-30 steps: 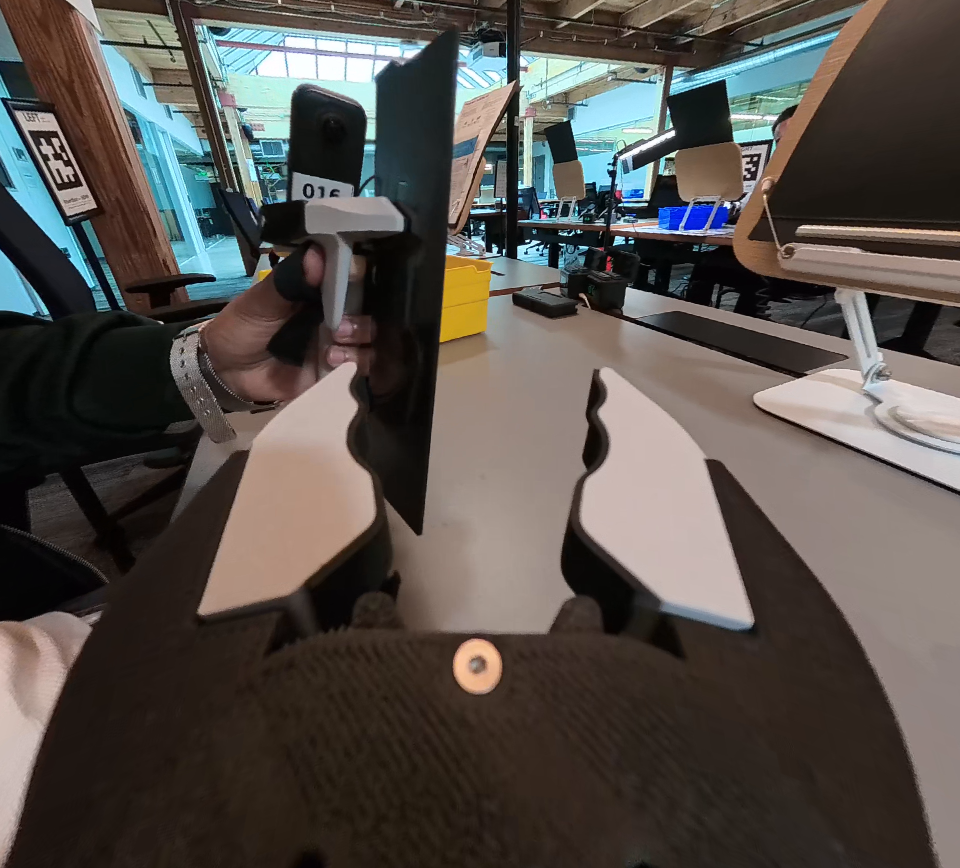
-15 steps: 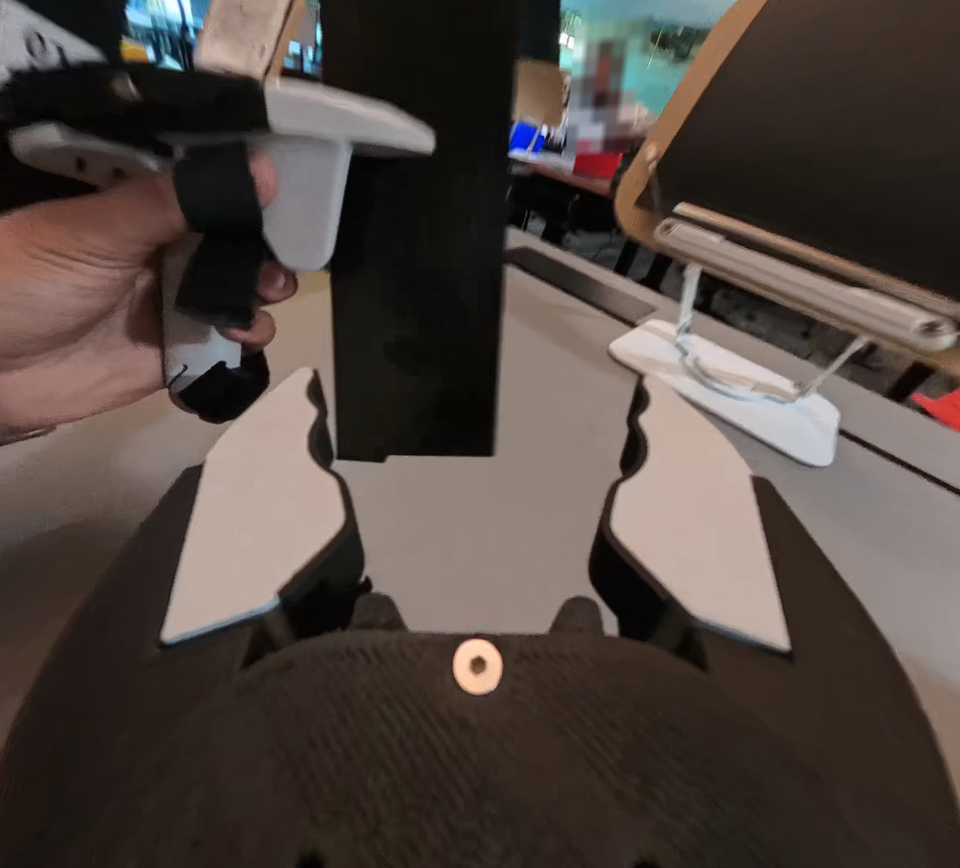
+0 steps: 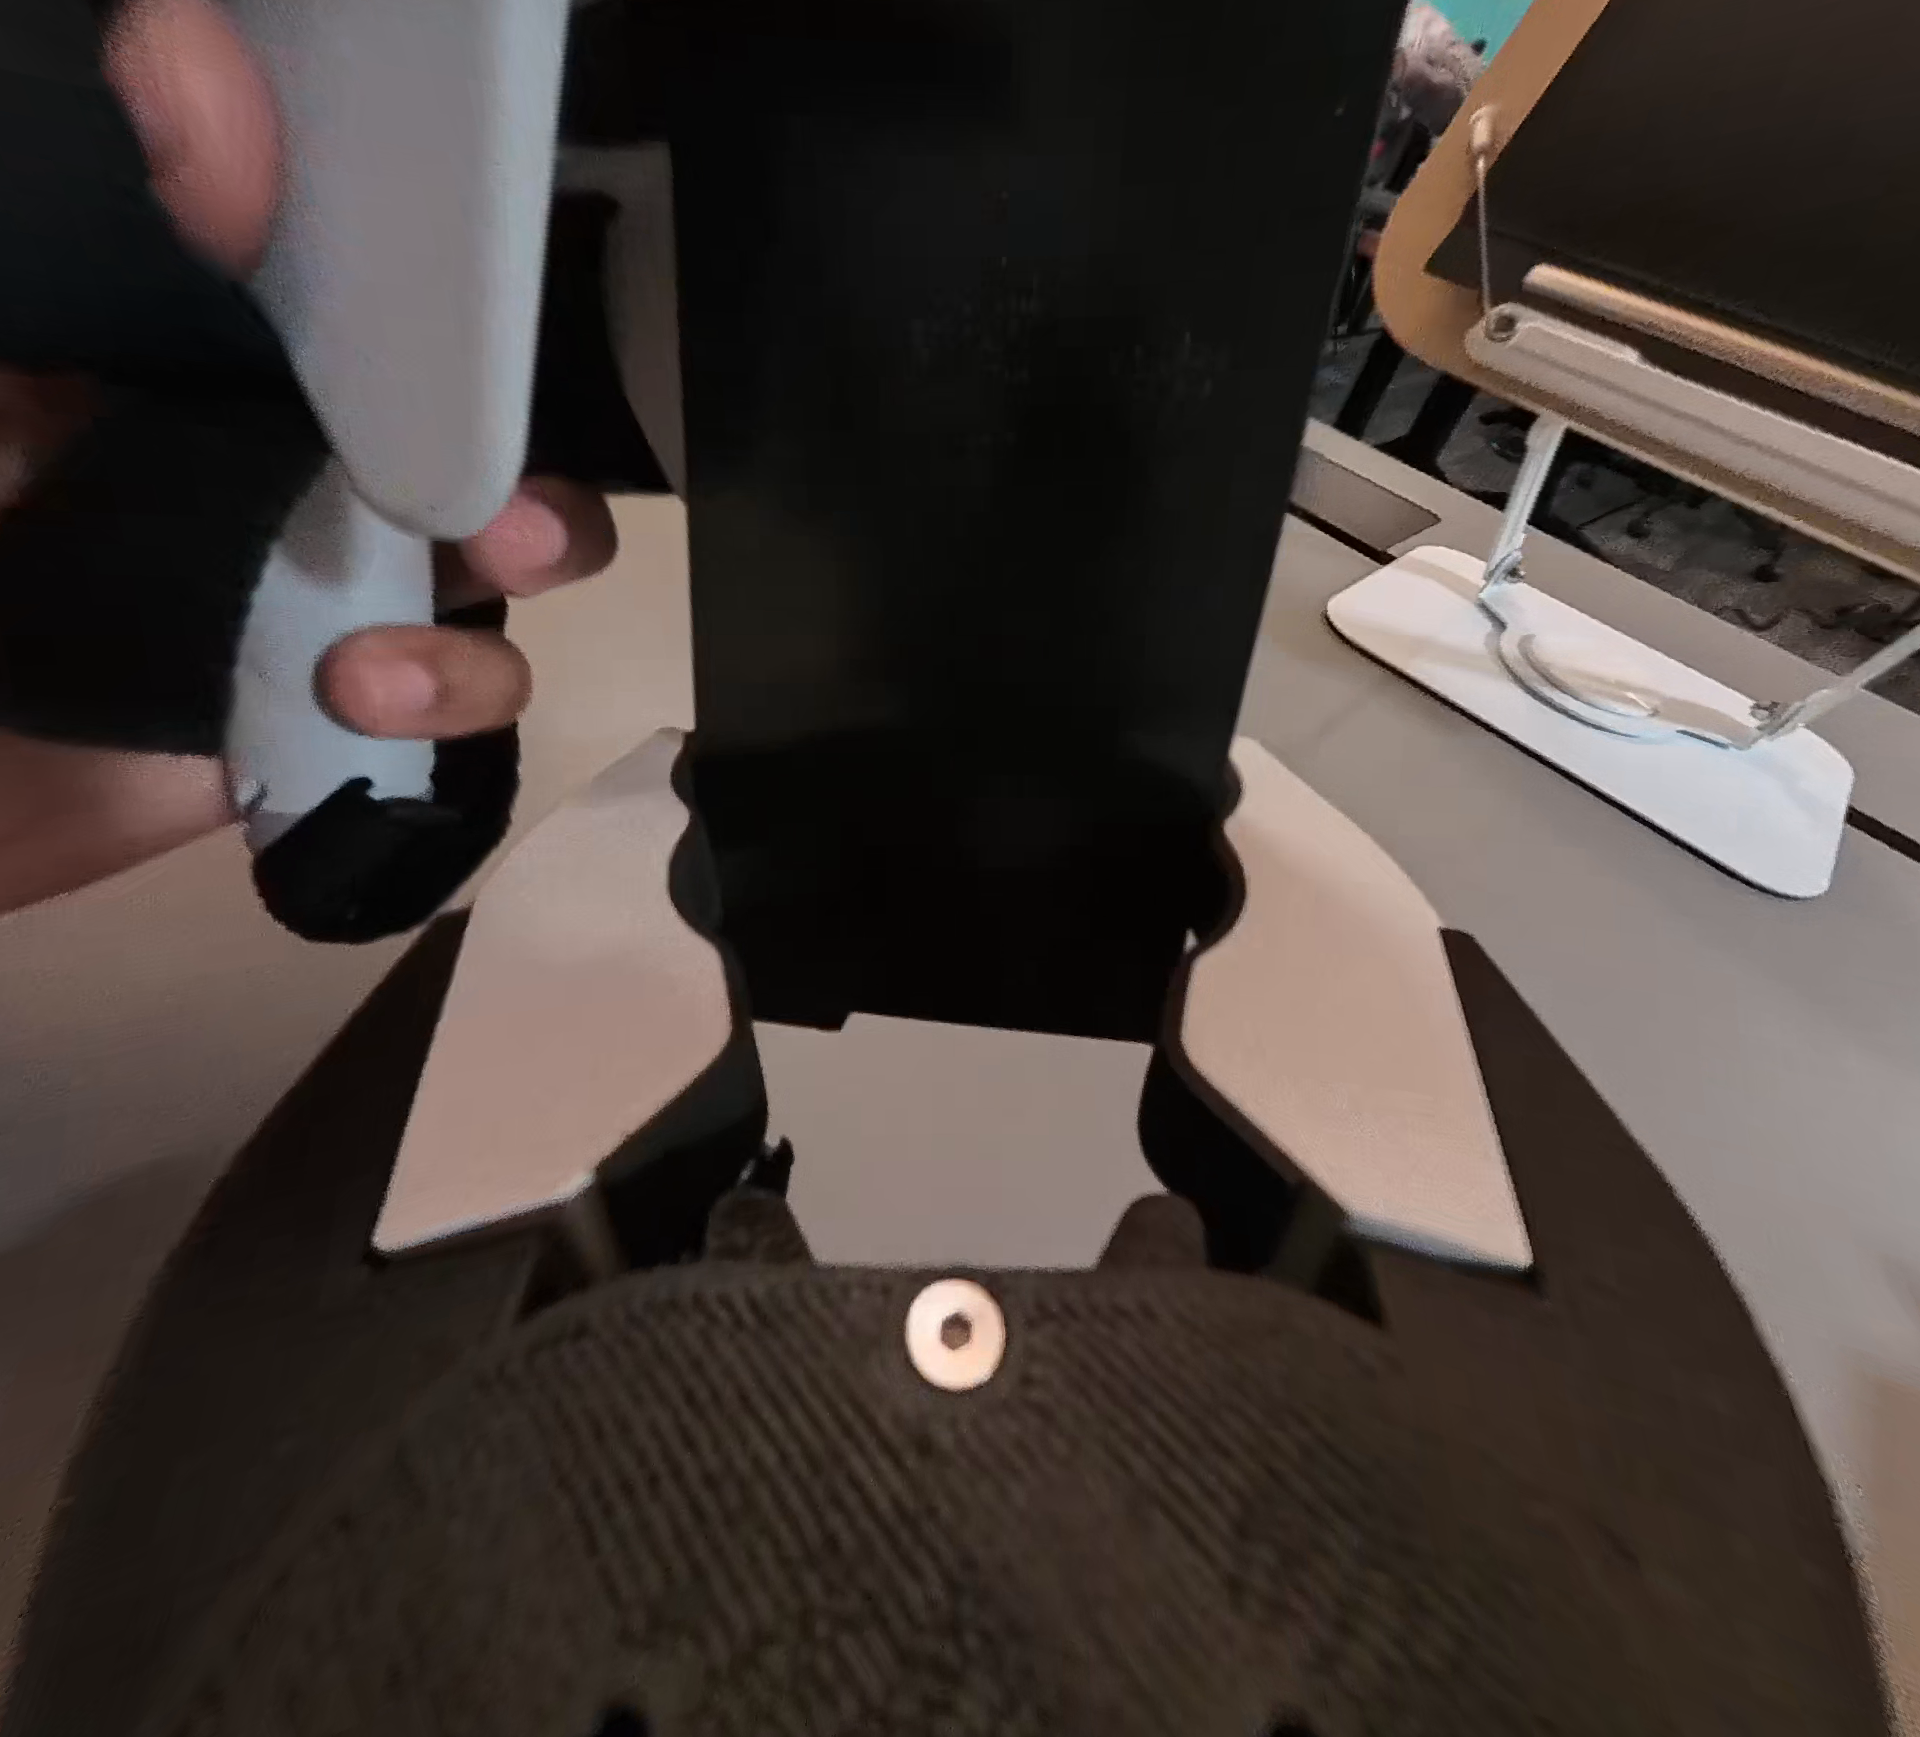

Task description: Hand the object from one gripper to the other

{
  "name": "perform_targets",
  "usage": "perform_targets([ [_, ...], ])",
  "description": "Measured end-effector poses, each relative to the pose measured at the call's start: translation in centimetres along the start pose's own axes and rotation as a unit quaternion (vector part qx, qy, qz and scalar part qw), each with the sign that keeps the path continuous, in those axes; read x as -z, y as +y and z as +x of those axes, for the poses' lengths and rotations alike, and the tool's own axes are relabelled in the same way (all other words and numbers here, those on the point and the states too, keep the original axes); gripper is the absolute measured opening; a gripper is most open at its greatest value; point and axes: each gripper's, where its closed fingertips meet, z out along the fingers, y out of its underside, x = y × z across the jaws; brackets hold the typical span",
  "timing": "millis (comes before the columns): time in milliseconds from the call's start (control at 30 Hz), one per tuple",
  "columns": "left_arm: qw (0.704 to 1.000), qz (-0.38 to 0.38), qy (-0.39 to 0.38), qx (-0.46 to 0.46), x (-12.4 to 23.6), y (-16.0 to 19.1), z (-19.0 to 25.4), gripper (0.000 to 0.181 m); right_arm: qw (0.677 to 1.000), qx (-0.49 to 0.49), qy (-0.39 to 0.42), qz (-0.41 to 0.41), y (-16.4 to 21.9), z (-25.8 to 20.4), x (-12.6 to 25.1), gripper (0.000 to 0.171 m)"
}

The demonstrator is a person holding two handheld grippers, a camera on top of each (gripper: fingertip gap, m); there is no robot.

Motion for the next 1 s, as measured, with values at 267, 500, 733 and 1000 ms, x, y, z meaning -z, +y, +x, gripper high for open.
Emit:
perform_targets([
  [267, 0.995, 0.014, 0.096, 0.009, -0.4, -1.1, 1.9, 0.059, 0.985, -0.098, -0.102, 0.099, -3.1, -0.1, 2.1, 0.091],
  [500, 0.990, -0.023, 0.138, 0.015, -0.9, -0.5, 2.4, 0.071, 0.938, -0.201, -0.226, 0.169, -4.9, -0.9, 3.8, 0.091],
  [733, 0.984, -0.060, 0.157, 0.064, -1.4, 0.9, 2.2, 0.107, 0.921, -0.185, -0.293, 0.178, -5.6, -3.8, 4.6, 0.091],
  [1000, 0.974, -0.095, 0.203, 0.026, -0.9, 1.2, 3.8, 0.091, 0.897, -0.211, -0.346, 0.177, -5.4, -4.9, 5.0, 0.091],
])
